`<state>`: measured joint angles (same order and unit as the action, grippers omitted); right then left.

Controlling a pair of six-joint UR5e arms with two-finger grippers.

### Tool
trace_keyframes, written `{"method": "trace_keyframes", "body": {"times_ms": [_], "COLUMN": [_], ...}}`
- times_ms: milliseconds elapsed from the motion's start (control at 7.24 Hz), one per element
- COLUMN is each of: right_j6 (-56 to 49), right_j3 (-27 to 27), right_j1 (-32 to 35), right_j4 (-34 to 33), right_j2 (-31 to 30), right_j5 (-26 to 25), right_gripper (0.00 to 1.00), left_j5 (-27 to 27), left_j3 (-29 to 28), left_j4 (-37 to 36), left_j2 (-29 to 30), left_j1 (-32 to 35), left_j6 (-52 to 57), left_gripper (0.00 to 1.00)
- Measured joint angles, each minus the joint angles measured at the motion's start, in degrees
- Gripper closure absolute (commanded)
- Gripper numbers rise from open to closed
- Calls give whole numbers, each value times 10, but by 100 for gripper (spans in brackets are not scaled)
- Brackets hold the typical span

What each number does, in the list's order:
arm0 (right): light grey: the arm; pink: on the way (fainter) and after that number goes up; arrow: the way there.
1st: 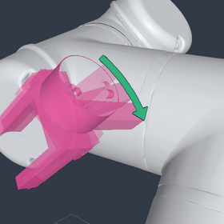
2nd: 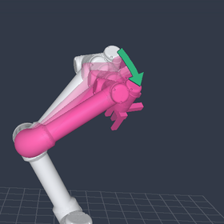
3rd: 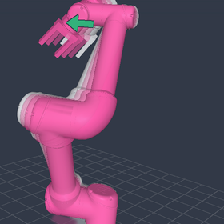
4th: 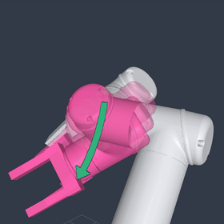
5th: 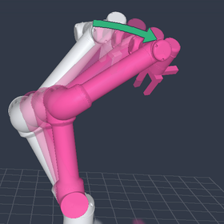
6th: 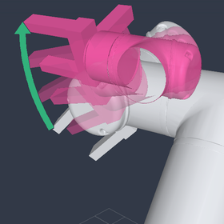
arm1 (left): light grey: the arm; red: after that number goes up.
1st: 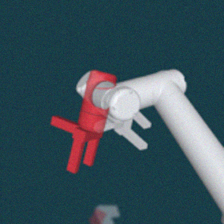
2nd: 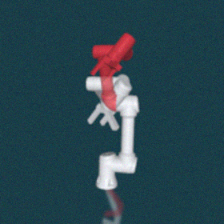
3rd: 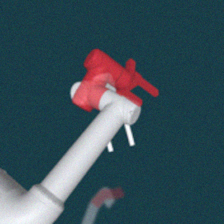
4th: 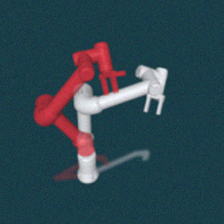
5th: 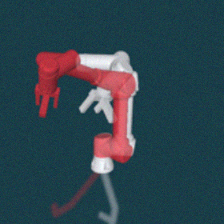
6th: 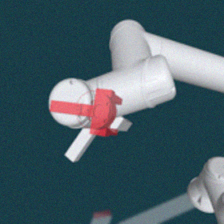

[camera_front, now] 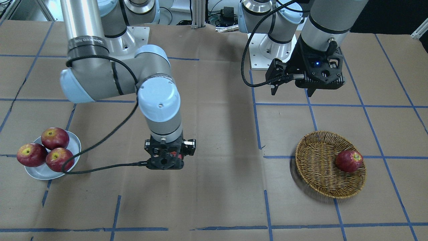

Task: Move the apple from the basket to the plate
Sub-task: 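Carry the apple with the right gripper over the white plate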

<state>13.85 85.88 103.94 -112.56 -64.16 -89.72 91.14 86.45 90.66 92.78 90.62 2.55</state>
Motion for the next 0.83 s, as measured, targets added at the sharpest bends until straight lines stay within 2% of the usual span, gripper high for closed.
{"method": "trace_keyframes", "body": {"times_ms": [415, 829], "right_j6": [-167, -399], "right_j3": [57, 105], "right_j1": [-134, -290], "right_j4": [24, 17], "right_j2": [-74, -93], "right_j5": [-2, -3], "right_gripper": [58, 58], "left_j5": [-1, 1], "left_j3": [0, 0], "left_j4": [0, 1], "left_j2": [2, 0], "left_j1": [0, 0], "left_j6": [0, 2], "left_gripper": [1, 1]}}
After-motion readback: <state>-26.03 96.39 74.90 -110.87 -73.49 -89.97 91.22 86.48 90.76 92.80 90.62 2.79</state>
